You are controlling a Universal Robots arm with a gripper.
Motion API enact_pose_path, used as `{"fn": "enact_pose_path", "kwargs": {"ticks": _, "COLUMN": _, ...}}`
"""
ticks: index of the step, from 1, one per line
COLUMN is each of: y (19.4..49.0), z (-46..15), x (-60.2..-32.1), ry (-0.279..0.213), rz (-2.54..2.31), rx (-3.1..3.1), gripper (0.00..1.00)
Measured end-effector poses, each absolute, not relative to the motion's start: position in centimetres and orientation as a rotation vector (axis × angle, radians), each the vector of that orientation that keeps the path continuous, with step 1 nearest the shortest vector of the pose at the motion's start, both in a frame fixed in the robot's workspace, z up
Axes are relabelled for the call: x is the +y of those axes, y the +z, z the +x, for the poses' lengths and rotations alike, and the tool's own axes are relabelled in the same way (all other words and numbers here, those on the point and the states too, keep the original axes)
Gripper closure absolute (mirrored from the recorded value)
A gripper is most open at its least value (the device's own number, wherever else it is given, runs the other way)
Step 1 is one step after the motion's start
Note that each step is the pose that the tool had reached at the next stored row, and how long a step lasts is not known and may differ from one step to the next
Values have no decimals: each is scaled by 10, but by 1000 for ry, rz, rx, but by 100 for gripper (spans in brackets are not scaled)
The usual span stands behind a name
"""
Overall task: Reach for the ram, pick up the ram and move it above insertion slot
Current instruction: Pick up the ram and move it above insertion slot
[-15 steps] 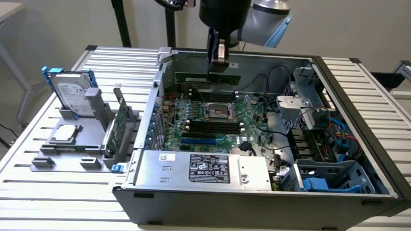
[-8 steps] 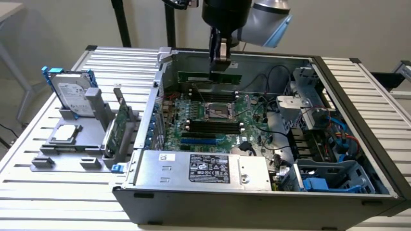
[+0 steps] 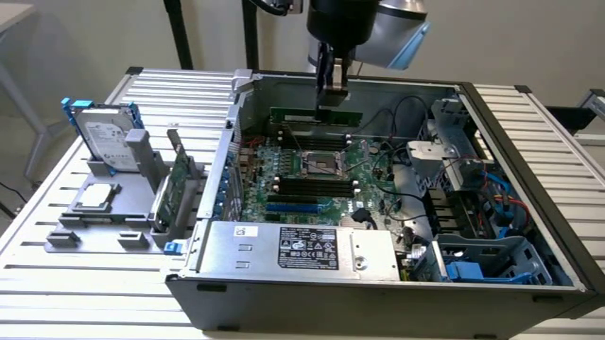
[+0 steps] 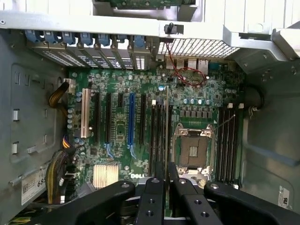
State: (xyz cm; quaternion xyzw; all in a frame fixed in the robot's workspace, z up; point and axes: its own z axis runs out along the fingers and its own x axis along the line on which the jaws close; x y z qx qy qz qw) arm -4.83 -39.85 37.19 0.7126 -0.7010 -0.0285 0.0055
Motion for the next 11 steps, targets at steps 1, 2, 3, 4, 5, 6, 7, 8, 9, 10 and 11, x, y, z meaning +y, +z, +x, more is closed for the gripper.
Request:
{"fn": "enact_pose_path", "kwargs": {"ticks": 1, "y": 371, "z": -46, "x": -398, "ry": -86, "rz": 2228, "rx": -2195, "gripper": 86}}
{"fn": "enact_pose_path", "kwargs": {"ticks": 2, "y": 370, "z": -44, "x": -397, "ry": -83, "rz": 2225, "rx": -2196, "gripper": 86}}
{"fn": "enact_pose_path", "kwargs": {"ticks": 3, "y": 370, "z": -42, "x": -396, "ry": -81, "rz": 2223, "rx": -2196, "gripper": 86}}
{"fn": "enact_pose_path", "kwargs": {"ticks": 4, "y": 369, "z": -39, "x": -395, "ry": -79, "rz": 2220, "rx": -2196, "gripper": 86}}
{"fn": "enact_pose_path", "kwargs": {"ticks": 5, "y": 368, "z": -37, "x": -394, "ry": -76, "rz": 2218, "rx": -2196, "gripper": 86}}
{"fn": "enact_pose_path", "kwargs": {"ticks": 6, "y": 367, "z": -35, "x": -393, "ry": -73, "rz": 2216, "rx": -2196, "gripper": 86}}
{"fn": "enact_pose_path", "kwargs": {"ticks": 7, "y": 367, "z": -33, "x": -391, "ry": -71, "rz": 2214, "rx": -2196, "gripper": 86}}
{"fn": "enact_pose_path", "kwargs": {"ticks": 8, "y": 366, "z": -31, "x": -390, "ry": -68, "rz": 2212, "rx": -2195, "gripper": 86}}
{"fn": "enact_pose_path", "kwargs": {"ticks": 9, "y": 365, "z": -29, "x": -389, "ry": -66, "rz": 2211, "rx": -2195, "gripper": 86}}
{"fn": "enact_pose_path", "kwargs": {"ticks": 10, "y": 364, "z": -28, "x": -387, "ry": -64, "rz": 2209, "rx": -2194, "gripper": 86}}
{"fn": "enact_pose_path", "kwargs": {"ticks": 11, "y": 364, "z": -27, "x": -386, "ry": -62, "rz": 2208, "rx": -2194, "gripper": 86}}
